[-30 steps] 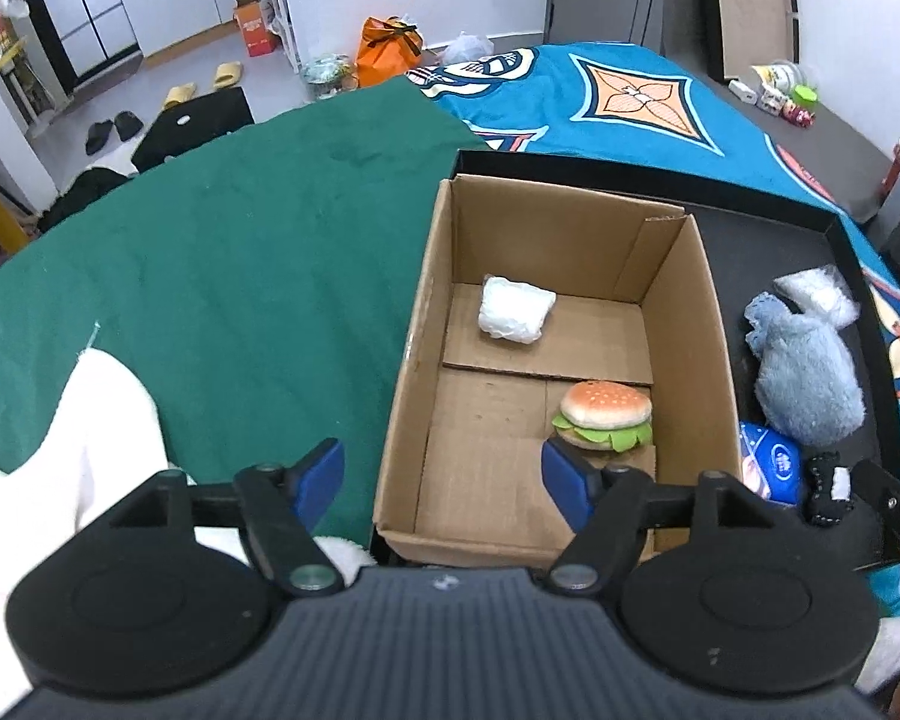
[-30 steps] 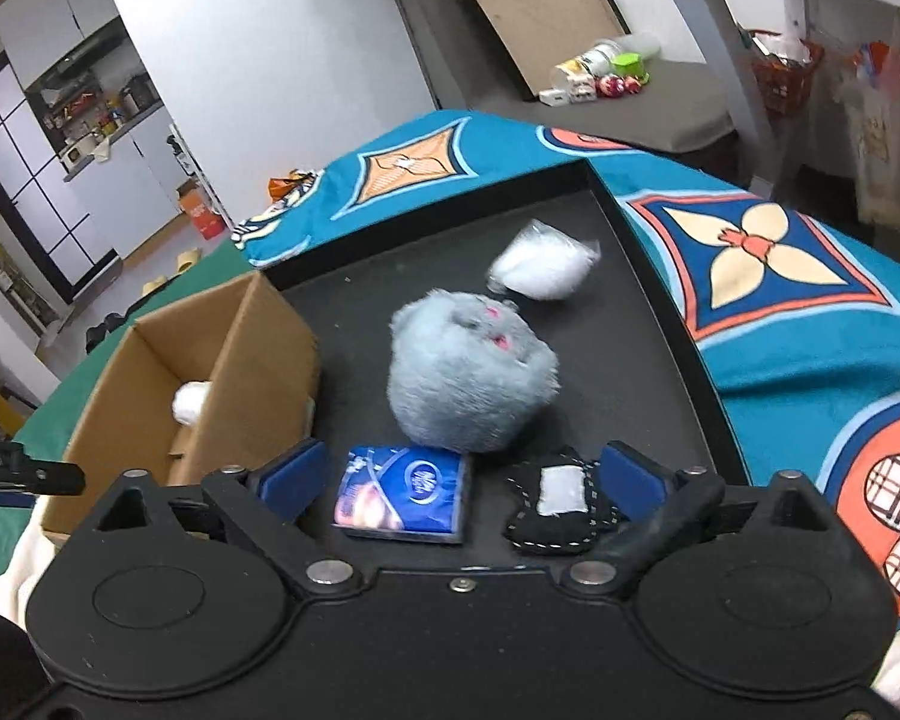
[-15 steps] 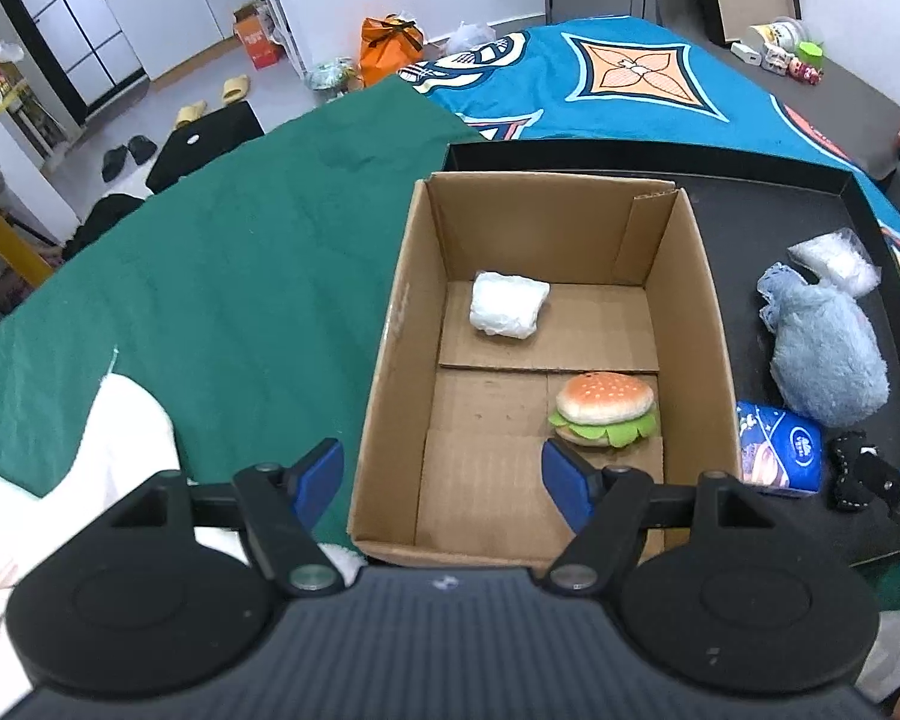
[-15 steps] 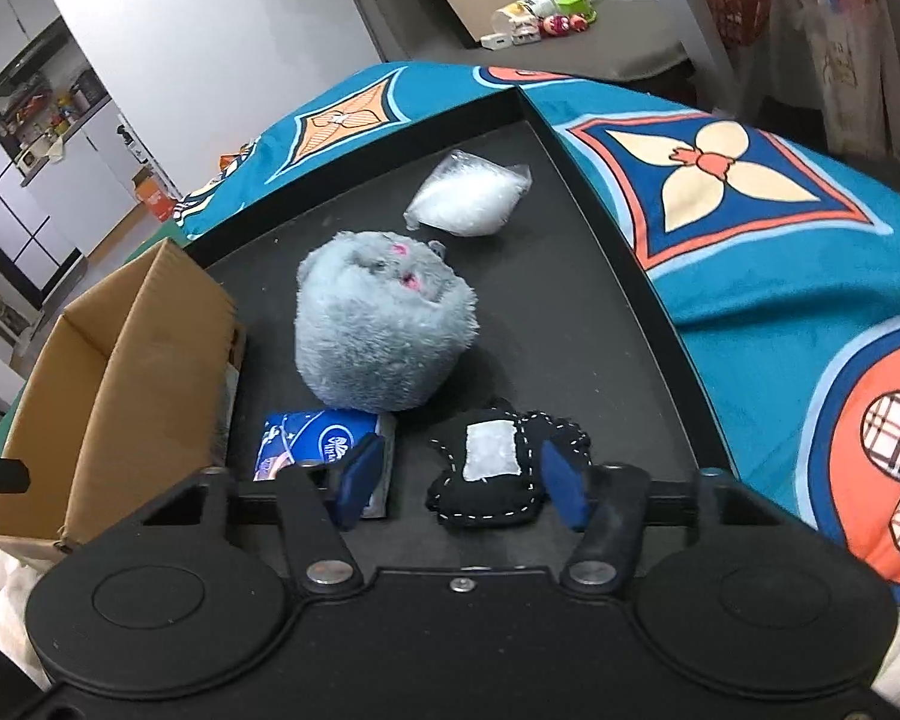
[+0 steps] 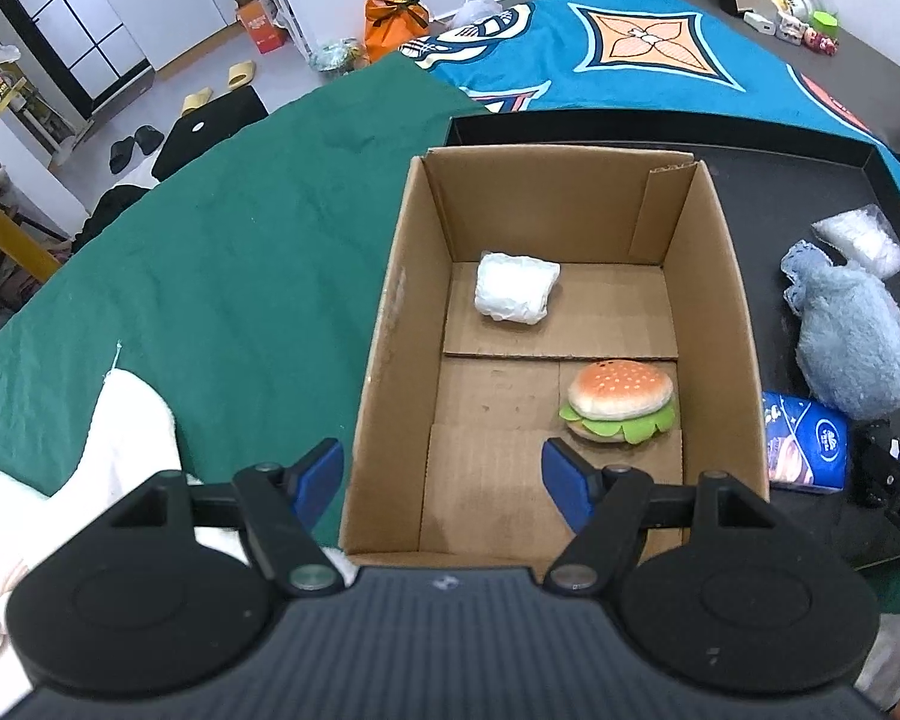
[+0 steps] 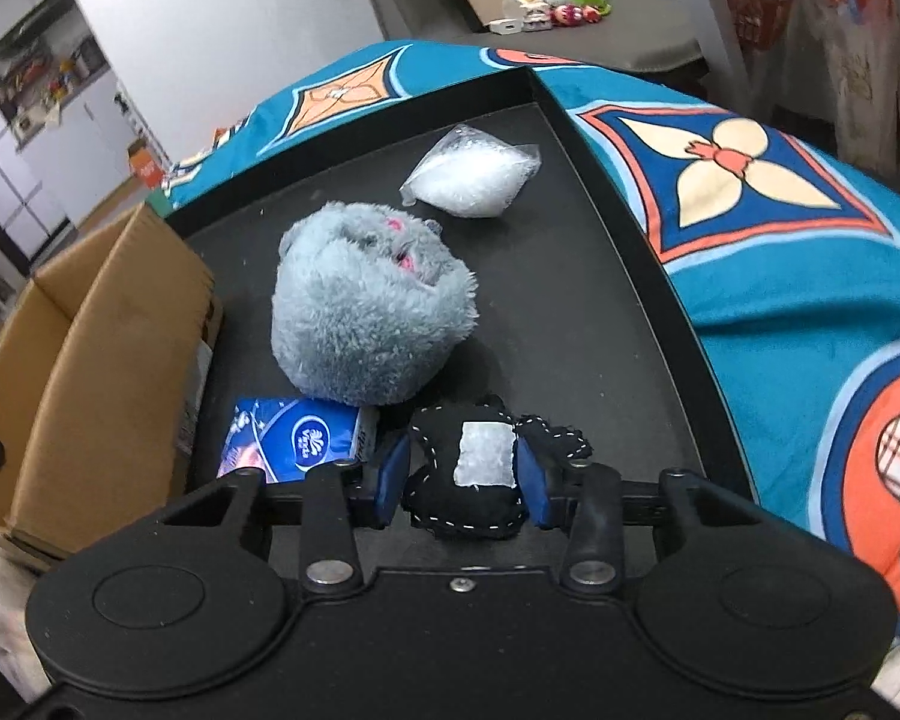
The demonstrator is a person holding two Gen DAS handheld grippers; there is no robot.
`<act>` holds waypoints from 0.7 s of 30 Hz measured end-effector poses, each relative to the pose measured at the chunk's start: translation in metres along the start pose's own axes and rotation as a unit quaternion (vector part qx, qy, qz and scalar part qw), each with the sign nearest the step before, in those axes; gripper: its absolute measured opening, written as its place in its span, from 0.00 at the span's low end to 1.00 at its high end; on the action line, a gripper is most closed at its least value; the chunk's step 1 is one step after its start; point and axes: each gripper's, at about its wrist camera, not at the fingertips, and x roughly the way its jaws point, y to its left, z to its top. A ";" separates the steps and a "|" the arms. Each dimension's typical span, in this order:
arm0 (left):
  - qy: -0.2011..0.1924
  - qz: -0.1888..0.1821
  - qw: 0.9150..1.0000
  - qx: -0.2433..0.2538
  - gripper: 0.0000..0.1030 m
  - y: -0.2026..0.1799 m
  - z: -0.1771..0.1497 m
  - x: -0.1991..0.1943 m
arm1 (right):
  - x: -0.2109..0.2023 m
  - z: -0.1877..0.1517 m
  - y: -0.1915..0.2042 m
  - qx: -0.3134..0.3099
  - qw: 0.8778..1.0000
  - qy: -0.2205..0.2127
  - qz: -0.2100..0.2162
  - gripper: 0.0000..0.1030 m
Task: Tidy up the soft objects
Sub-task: 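Move the right gripper to the black-and-white fabric pouch and grasp it, then carry the fabric pouch with the right gripper into the box and release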
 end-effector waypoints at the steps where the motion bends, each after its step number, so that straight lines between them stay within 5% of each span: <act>1: 0.001 0.000 1.000 0.000 0.69 0.000 0.000 0.001 | 0.001 -0.001 0.002 -0.007 1.000 0.000 -0.004 0.39; 11: 0.005 -0.010 1.000 -0.004 0.69 0.005 -0.001 0.004 | 0.000 -0.005 0.014 -0.068 0.997 -0.005 -0.041 0.27; 21: -0.003 -0.012 1.000 -0.010 0.69 0.015 -0.005 -0.001 | -0.014 0.001 0.008 -0.051 0.998 -0.007 -0.034 0.26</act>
